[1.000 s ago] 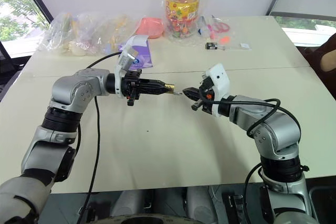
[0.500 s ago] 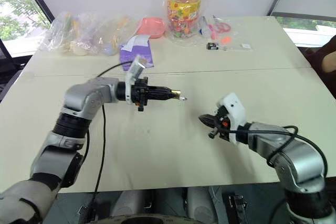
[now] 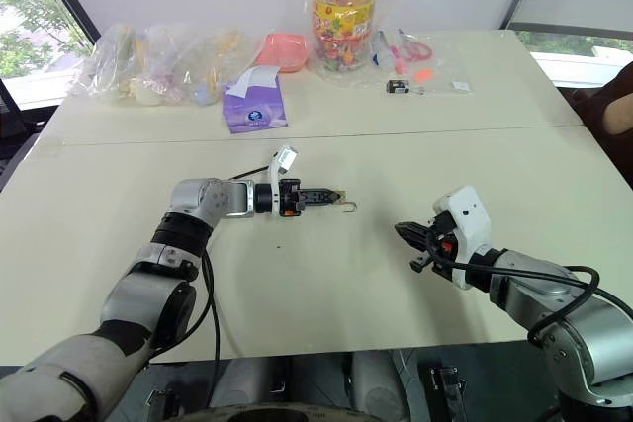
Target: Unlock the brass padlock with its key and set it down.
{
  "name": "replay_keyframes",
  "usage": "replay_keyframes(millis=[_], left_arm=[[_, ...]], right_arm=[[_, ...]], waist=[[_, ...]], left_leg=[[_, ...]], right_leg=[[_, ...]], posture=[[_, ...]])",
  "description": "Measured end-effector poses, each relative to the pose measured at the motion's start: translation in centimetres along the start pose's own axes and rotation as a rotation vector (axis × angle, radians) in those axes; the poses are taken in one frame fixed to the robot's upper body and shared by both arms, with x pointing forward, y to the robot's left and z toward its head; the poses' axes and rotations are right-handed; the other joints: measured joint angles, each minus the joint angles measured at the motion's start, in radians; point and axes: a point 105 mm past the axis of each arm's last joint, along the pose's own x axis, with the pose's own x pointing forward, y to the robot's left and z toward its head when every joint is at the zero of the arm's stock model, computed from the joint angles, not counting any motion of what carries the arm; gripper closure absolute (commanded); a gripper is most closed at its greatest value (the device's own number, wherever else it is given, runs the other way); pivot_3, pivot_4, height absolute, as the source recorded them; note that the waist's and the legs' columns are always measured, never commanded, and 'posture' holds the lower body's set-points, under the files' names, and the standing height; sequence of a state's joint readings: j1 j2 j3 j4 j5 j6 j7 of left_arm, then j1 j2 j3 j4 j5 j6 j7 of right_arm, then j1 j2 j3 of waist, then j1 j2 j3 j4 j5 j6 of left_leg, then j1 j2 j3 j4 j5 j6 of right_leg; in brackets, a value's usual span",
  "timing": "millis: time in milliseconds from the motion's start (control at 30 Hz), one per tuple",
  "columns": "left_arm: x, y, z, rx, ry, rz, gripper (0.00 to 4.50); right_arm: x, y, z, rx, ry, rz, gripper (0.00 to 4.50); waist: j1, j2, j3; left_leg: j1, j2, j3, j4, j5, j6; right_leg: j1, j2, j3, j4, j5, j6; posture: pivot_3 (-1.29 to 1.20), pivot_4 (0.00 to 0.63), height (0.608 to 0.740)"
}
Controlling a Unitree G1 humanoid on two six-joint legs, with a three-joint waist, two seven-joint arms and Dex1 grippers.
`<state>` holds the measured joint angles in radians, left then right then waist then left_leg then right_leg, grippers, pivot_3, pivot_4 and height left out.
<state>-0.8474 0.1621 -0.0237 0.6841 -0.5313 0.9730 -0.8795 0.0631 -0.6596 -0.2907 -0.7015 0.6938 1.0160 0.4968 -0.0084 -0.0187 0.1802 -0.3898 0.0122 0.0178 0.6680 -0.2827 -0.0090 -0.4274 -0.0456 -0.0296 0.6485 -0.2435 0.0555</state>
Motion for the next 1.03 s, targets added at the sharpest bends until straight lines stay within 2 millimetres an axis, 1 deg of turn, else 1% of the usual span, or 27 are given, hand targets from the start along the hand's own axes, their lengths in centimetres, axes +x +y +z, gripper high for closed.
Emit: replay_keyframes(millis=[167,233,300,367,500,533,633,667,767,833,867,967,1033], left_arm=[[0.1,0.0,0.0,0.016,0.015,-0.001,4.50],[0.0,0.1,-0.3,0.045,0.038,0.006,3.46],[-0.2,0.4,-0.8,0.051,0.050,0.007,2.70],[-0.1,-0.1,-0.7,0.075,0.058,-0.018,1.84],[-0.3,-0.7,-0.5,0.127,0.065,-0.046,0.28],[-0.4,-0.7,-0.3,0.148,0.061,-0.046,0.06],[-1.4,-0.2,0.0,0.272,0.072,-0.010,0.06],[-2.0,0.0,0.1,0.345,0.085,0.007,0.06],[-4.4,0.7,0.2,0.517,0.123,0.050,0.06],[-6.1,0.9,0.3,0.566,0.144,0.063,0.06],[-7.0,0.4,0.2,0.603,0.160,0.043,0.06],[-7.9,-1.5,0.3,0.714,0.200,-0.033,0.06],[-8.5,-2.4,0.1,0.771,0.227,-0.067,0.06]], right_arm=[[0.0,0.0,0.0,0.006,-0.004,-0.008,4.48],[0.0,0.0,0.0,0.007,-0.004,-0.010,4.50],[0.0,0.0,0.0,0.011,-0.004,-0.011,4.50],[0.1,0.0,-0.1,0.011,-0.003,-0.011,4.50],[0.1,0.1,-0.1,0.009,0.000,-0.007,4.50],[0.1,0.1,0.0,0.006,0.000,-0.006,4.50],[0.0,0.0,0.0,-0.009,0.009,-0.007,4.50],[-0.1,0.0,0.0,-0.018,0.015,-0.005,4.50],[-0.4,-0.1,0.2,-0.054,0.035,0.006,4.50],[-0.6,-0.2,0.4,-0.080,0.047,0.014,4.50],[-0.8,-0.3,0.4,-0.096,0.057,0.023,4.50],[-1.1,-0.2,0.8,-0.135,0.069,0.046,4.50],[-1.3,-0.1,0.9,-0.159,0.080,0.064,4.50]], waist=[[0.000,0.000,0.000],[0.000,0.000,0.000],[-0.002,0.000,0.000],[0.000,0.000,0.000],[0.000,0.000,-0.001],[-0.001,-0.001,-0.001],[-0.006,-0.001,-0.002],[-0.008,-0.001,-0.002],[-0.008,-0.001,-0.001],[-0.004,-0.001,-0.001],[-0.002,-0.001,-0.001],[0.010,-0.001,-0.001],[0.017,-0.001,-0.001]], left_leg=[[0.000,0.000,0.000,0.000,0.000,0.000],[0.000,0.000,0.000,0.000,0.000,0.000],[0.000,0.000,0.000,0.000,0.000,0.000],[0.000,0.000,0.000,0.000,0.000,0.000],[0.002,0.000,0.000,0.000,0.000,0.000],[0.002,0.000,0.000,0.000,0.000,0.000],[0.003,0.002,0.001,0.000,0.000,0.000],[0.004,0.003,0.002,-0.001,0.000,0.000],[0.005,0.004,0.002,-0.002,0.000,0.000],[0.003,0.004,0.001,-0.002,0.000,0.000],[0.002,0.004,0.001,-0.002,0.000,0.000],[0.000,0.002,0.002,-0.001,0.000,0.000],[-0.001,0.001,0.003,-0.001,0.000,0.000]], right_leg=[[0.000,0.000,0.000,0.000,0.000,0.000],[0.000,0.000,0.000,0.000,0.000,0.000],[0.000,0.000,0.000,0.000,0.000,0.000],[0.000,0.000,0.001,0.000,0.000,0.000],[0.001,0.000,0.001,0.000,0.000,0.000],[0.002,0.000,0.001,0.000,0.000,-0.001],[0.002,0.001,0.001,0.000,0.001,-0.002],[0.002,0.001,0.002,0.000,0.001,-0.002],[0.001,0.002,0.002,0.000,0.001,-0.003],[0.000,0.003,0.002,0.000,0.001,-0.003],[-0.001,0.003,0.002,0.000,0.001,-0.003],[-0.001,0.001,0.002,-0.002,0.001,-0.003],[-0.001,-0.001,0.002,-0.003,0.001,-0.003]], posture=[[0.00,0.150,0.737],[0.00,0.150,0.737],[0.00,0.150,0.737],[0.00,0.150,0.737],[0.00,0.150,0.737],[0.00,0.150,0.737],[0.00,0.150,0.737],[0.00,0.150,0.737],[0.00,0.150,0.737],[0.00,0.150,0.737],[0.00,0.150,0.737],[0.00,0.150,0.737],[0.00,0.150,0.737]])
